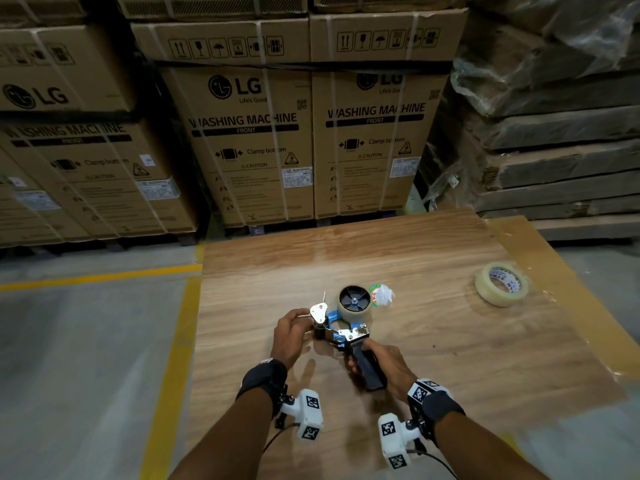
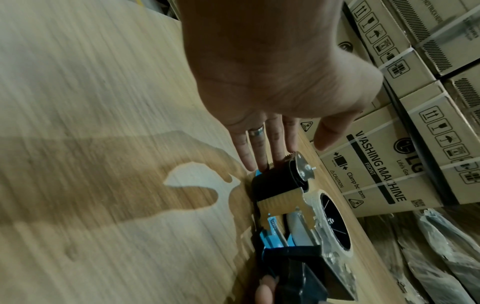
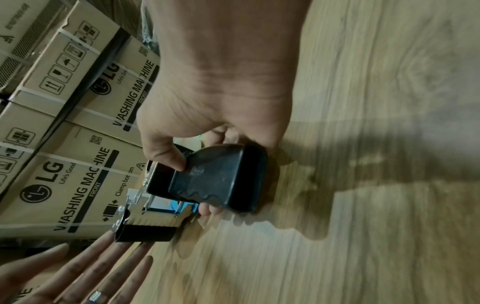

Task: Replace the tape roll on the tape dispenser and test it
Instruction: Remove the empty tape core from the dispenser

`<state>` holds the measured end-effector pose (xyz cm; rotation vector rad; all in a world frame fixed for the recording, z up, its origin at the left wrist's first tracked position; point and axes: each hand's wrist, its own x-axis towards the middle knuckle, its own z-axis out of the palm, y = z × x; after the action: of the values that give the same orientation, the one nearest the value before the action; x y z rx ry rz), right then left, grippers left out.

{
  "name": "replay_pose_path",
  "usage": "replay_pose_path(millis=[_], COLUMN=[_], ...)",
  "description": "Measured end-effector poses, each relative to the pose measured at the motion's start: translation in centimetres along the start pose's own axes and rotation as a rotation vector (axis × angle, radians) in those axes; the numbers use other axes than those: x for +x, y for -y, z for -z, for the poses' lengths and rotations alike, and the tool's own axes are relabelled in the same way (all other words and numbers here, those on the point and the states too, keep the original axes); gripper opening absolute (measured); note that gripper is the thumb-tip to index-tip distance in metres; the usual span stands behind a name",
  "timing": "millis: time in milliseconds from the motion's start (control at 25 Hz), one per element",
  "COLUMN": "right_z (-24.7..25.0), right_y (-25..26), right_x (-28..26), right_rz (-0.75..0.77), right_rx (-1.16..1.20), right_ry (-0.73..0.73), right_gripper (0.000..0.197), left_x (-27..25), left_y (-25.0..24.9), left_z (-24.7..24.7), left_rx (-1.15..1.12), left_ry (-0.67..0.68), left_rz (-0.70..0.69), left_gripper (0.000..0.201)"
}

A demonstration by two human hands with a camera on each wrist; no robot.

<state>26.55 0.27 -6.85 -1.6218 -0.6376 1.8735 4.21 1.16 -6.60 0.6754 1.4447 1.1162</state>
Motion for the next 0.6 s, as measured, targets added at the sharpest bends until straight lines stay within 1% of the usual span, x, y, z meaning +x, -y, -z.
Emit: replay_pose_path(millis=[80, 120, 240, 280, 320, 360, 440, 560, 600], right_z=[0.6, 0.7, 0.5, 0.6, 0.8, 1.1, 1.7, 2.5, 2.7], right_y=[-0.8, -1.0, -0.8, -0.5, -0.3, -0.1, 0.0, 0.4, 0.5], right_x=[1.2, 1.5, 1.2, 1.0, 1.1, 1.2, 1.9, 2.7, 2.9], right_rz=[0.014, 0.022, 0.024, 0.024, 0.03, 0.04, 0.092, 0.162, 0.175], right_rx=[-0.108, -0.125, -0.095, -0.101, -0.117, -0.148, -0.229, -0.208, -0.194], right_ry=[-0.053, -0.059, -0.043, -0.035, -0.03, -0.04, -0.084, -0.173, -0.198], right_gripper=[0.043, 0.047, 0.036, 0.033, 0.035, 0.041, 0.054, 0.045, 0.047], left_x=[0.3, 0.5, 0.8, 0.9, 1.0, 1.3, 1.8, 2.5, 2.7], left_y=[0.1, 0.1, 0.1, -0.1, -0.3, -0.5, -1.4, -3.2, -3.6], left_z=[-0.2, -0.2, -0.1, 0.0, 0.1, 0.2, 0.1, -0.6, -0.9], left_rx=[0.014, 0.021, 0.076, 0.123, 0.183, 0.249, 0.355, 0.464, 0.5], left_ry=[-0.003, -0.005, -0.017, -0.029, -0.049, -0.072, -0.105, -0.067, -0.049], left_rz=[-0.003, -0.011, -0.016, -0.026, -0.049, -0.076, -0.138, -0.201, -0.21], left_gripper=[0.029, 0.026, 0.03, 0.028, 0.022, 0.016, 0.017, 0.022, 0.022])
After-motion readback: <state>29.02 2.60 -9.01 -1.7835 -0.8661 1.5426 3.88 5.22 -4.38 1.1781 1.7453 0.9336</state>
